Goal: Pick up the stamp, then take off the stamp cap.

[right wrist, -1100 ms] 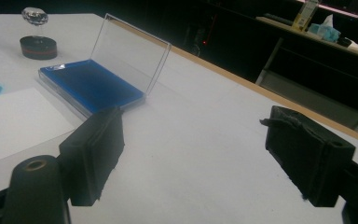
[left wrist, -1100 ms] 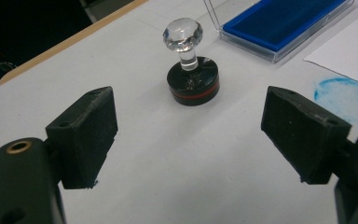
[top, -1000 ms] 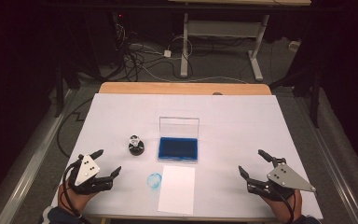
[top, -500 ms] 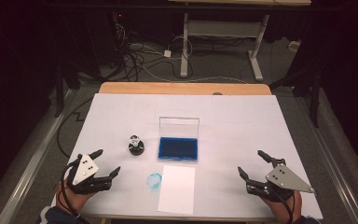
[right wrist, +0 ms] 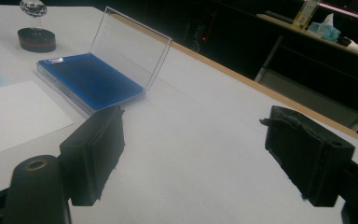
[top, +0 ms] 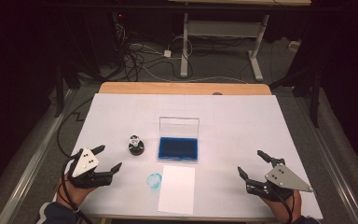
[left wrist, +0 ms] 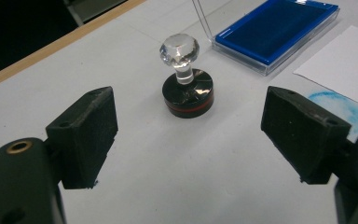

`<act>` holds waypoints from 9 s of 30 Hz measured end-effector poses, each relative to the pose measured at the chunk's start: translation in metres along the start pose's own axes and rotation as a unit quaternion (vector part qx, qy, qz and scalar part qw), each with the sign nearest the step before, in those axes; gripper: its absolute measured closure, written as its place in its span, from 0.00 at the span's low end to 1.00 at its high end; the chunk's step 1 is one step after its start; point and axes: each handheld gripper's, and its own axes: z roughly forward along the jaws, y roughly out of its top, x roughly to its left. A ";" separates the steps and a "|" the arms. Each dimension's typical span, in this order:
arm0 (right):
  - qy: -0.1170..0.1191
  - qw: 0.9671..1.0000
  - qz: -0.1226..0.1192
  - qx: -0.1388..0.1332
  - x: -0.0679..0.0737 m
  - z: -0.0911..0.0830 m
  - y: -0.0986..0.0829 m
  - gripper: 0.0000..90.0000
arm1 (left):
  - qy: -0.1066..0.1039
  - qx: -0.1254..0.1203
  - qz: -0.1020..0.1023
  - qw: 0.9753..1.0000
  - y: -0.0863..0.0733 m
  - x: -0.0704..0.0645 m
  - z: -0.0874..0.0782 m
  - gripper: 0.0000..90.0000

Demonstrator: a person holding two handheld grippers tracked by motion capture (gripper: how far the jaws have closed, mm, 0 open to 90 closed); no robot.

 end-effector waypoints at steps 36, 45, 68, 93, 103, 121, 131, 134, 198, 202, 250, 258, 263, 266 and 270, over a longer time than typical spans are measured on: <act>0.014 0.999 -0.025 0.017 0.005 0.010 0.000 0.23 | -0.101 0.022 -0.089 0.991 0.024 0.029 0.095 0.42; 0.015 0.999 -0.030 0.020 0.006 0.011 -0.001 0.24 | -0.093 0.015 -0.095 0.991 0.025 0.027 0.101 0.56; 0.019 0.999 -0.034 0.023 0.007 0.013 -0.001 0.26 | -0.096 0.012 -0.103 0.990 0.023 0.027 0.103 0.59; 0.013 1.000 -0.015 0.024 0.004 0.013 -0.003 0.28 | -0.087 -0.038 -0.097 0.991 0.032 0.024 0.084 0.60; 0.018 0.999 -0.013 0.023 0.003 0.013 -0.003 0.27 | -0.099 -0.075 -0.089 0.988 0.046 0.015 0.067 0.60; 0.023 0.999 -0.014 0.024 0.004 0.014 -0.003 0.27 | -0.111 -0.101 -0.066 0.986 0.058 0.002 0.049 0.60; 0.025 0.999 -0.010 0.019 0.003 0.014 -0.003 0.28 | -0.116 -0.114 -0.061 0.985 0.062 -0.003 0.044 0.60; 0.026 0.999 -0.010 0.023 0.004 0.015 -0.003 0.28 | -0.119 -0.119 -0.058 0.984 0.064 -0.006 0.042 0.60; 0.050 0.998 -0.014 0.026 0.006 0.020 -0.003 0.28 | -0.198 -0.127 0.008 0.972 0.081 -0.063 0.041 0.60; 0.063 0.997 -0.012 0.030 0.007 0.021 -0.002 0.28 | -0.203 -0.125 0.010 0.971 0.081 -0.066 0.042 0.60; 0.293 0.956 -0.004 0.023 0.109 0.113 0.068 0.24 | -0.249 -0.163 -0.025 0.954 0.095 -0.082 0.050 0.60; 0.294 0.956 0.004 0.013 0.106 0.114 0.069 0.33 | -0.256 -0.165 -0.028 0.952 0.095 -0.083 0.050 0.60; 0.296 0.955 0.009 0.012 0.105 0.114 0.069 0.35 | -0.257 -0.167 -0.029 0.951 0.095 -0.084 0.050 0.60; 0.296 0.955 0.011 0.011 0.104 0.114 0.068 0.36 | -0.259 -0.169 -0.031 0.950 0.095 -0.084 0.051 0.60; 0.297 0.955 0.011 0.011 0.104 0.115 0.068 0.37 | -0.270 -0.170 -0.029 0.947 0.094 -0.084 0.051 0.60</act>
